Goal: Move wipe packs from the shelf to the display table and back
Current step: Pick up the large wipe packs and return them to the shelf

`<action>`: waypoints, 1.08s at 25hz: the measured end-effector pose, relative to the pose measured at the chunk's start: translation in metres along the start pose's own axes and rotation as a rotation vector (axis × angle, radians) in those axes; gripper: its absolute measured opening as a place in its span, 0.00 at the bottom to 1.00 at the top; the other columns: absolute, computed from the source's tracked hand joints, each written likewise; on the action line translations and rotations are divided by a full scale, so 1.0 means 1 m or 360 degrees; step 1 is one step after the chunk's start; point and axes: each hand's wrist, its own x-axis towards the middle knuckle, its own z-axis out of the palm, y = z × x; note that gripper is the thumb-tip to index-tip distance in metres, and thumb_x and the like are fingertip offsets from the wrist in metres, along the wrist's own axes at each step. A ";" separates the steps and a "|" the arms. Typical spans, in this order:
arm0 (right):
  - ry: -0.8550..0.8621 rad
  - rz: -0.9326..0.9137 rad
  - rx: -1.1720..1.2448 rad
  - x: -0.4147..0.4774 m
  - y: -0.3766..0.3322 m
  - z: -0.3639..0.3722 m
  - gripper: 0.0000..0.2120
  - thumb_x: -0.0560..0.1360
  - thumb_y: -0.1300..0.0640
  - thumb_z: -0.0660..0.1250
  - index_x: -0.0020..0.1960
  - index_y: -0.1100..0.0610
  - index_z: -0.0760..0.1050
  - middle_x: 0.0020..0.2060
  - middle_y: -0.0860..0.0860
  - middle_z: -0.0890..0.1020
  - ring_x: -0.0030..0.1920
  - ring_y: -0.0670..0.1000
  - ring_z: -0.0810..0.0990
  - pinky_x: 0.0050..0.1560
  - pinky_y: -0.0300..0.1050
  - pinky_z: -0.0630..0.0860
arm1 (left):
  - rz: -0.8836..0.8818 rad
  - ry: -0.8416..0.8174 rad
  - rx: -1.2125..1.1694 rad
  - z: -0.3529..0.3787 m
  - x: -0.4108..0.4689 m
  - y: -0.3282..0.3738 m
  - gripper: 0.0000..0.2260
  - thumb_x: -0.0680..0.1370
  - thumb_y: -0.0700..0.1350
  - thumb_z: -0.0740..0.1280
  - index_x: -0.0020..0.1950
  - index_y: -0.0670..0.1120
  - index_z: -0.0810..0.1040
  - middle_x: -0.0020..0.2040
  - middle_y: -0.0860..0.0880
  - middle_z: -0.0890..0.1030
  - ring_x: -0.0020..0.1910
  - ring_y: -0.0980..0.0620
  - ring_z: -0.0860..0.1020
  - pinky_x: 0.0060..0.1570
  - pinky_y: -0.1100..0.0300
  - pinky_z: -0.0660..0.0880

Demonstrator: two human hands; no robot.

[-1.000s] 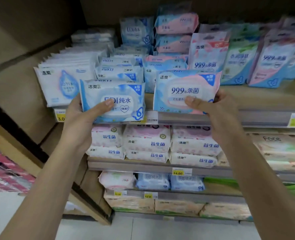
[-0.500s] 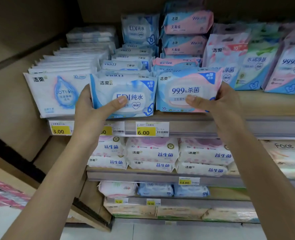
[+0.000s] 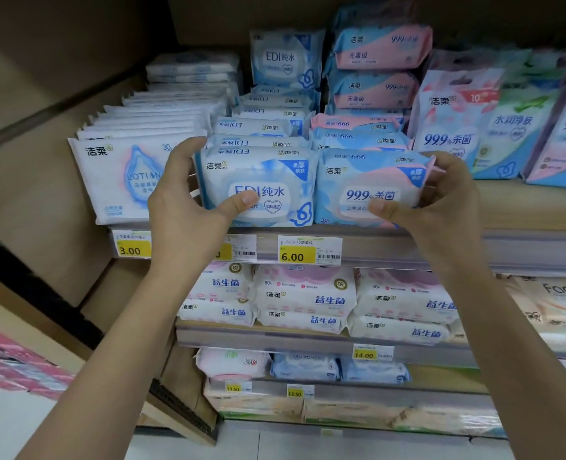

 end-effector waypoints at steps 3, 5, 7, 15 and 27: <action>-0.0039 -0.0007 -0.0123 0.001 0.001 0.005 0.27 0.59 0.60 0.81 0.53 0.56 0.71 0.46 0.45 0.81 0.47 0.46 0.82 0.49 0.50 0.81 | 0.0026 0.0013 -0.0011 0.001 0.000 -0.001 0.31 0.65 0.47 0.78 0.65 0.54 0.70 0.57 0.57 0.75 0.58 0.53 0.76 0.55 0.50 0.77; -0.0049 0.0024 -0.0176 0.001 0.002 0.003 0.31 0.59 0.56 0.81 0.57 0.57 0.70 0.49 0.47 0.80 0.52 0.49 0.81 0.53 0.49 0.79 | 0.0029 -0.0008 -0.0023 -0.001 0.001 -0.003 0.30 0.65 0.48 0.78 0.62 0.56 0.70 0.57 0.58 0.75 0.59 0.52 0.76 0.56 0.49 0.77; 0.0116 -0.0101 -0.0342 -0.007 -0.004 0.001 0.39 0.59 0.48 0.80 0.65 0.57 0.67 0.55 0.46 0.74 0.59 0.50 0.75 0.60 0.40 0.73 | 0.0017 -0.0033 -0.0066 -0.003 0.003 -0.005 0.29 0.63 0.50 0.79 0.59 0.59 0.70 0.57 0.58 0.76 0.59 0.52 0.77 0.55 0.48 0.77; -0.0362 -0.0874 -0.1095 -0.011 -0.051 0.077 0.31 0.63 0.42 0.74 0.61 0.55 0.75 0.58 0.51 0.79 0.60 0.55 0.75 0.60 0.44 0.59 | 0.0024 0.0005 -0.0135 -0.004 0.009 -0.007 0.28 0.60 0.50 0.81 0.55 0.58 0.72 0.51 0.63 0.77 0.55 0.53 0.79 0.52 0.49 0.78; -0.0396 -0.0931 -0.1220 -0.003 -0.044 0.080 0.28 0.59 0.42 0.75 0.53 0.56 0.77 0.50 0.52 0.80 0.54 0.57 0.76 0.53 0.45 0.62 | 0.0106 -0.0116 0.0037 -0.003 0.012 -0.010 0.30 0.57 0.50 0.81 0.52 0.56 0.69 0.46 0.63 0.76 0.49 0.51 0.79 0.47 0.47 0.78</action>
